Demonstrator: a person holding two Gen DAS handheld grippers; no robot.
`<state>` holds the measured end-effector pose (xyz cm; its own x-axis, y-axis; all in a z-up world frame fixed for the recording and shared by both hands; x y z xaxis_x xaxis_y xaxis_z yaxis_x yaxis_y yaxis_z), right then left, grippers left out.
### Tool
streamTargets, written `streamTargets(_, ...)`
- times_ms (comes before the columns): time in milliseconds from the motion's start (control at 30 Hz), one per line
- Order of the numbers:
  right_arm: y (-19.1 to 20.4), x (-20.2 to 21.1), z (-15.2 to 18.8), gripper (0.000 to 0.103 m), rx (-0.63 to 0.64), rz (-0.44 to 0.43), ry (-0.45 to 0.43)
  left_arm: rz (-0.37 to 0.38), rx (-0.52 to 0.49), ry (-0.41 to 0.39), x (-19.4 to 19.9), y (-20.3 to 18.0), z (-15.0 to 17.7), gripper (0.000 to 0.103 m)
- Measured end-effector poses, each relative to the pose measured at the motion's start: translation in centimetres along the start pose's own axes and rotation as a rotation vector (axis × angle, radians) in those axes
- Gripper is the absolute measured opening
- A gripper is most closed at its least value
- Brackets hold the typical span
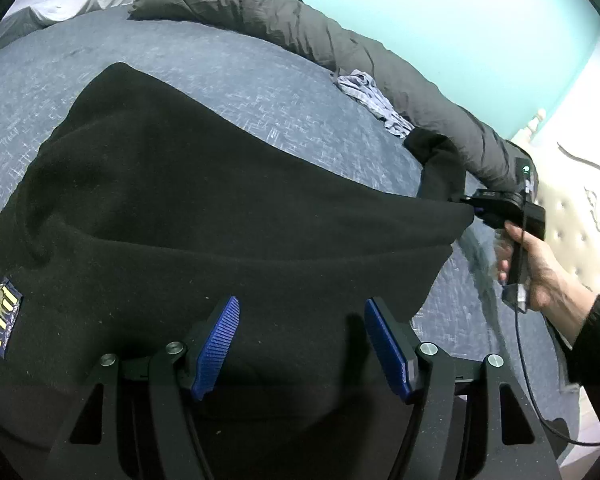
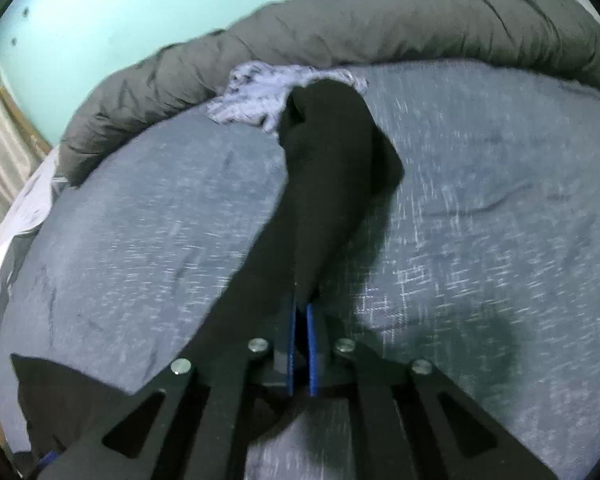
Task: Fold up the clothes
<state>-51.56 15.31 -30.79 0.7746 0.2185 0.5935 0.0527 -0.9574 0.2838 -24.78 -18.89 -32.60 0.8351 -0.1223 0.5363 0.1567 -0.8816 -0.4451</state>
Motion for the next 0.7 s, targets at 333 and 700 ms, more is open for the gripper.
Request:
streamTargets(333, 2.0, 13.6, -1.0, 0.003, 0.091, -0.081, -0.058, 0.016, 0.015, -0.042, 1.3, 0.0, -0.7, 0.069)
streamTargets(700, 3.6, 14.4, 9.5, 0.006, 0.081, -0.128, 0.297, 0.017, 0.014, -0.043, 1.5, 0.1, -1.0, 0.069)
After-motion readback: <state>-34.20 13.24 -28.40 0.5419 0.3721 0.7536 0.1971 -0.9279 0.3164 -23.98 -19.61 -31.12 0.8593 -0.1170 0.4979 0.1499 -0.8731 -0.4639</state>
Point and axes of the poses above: each gripper's, at about its wrist camera, not at the fingertips, and x roughly against the way its jaws point, y to its left, z to its underside, the point moved 1 cm from there along -x, roughly the way its jaws point, and after that the axes turned 13 degrees about -y, right-handed, at the moved point
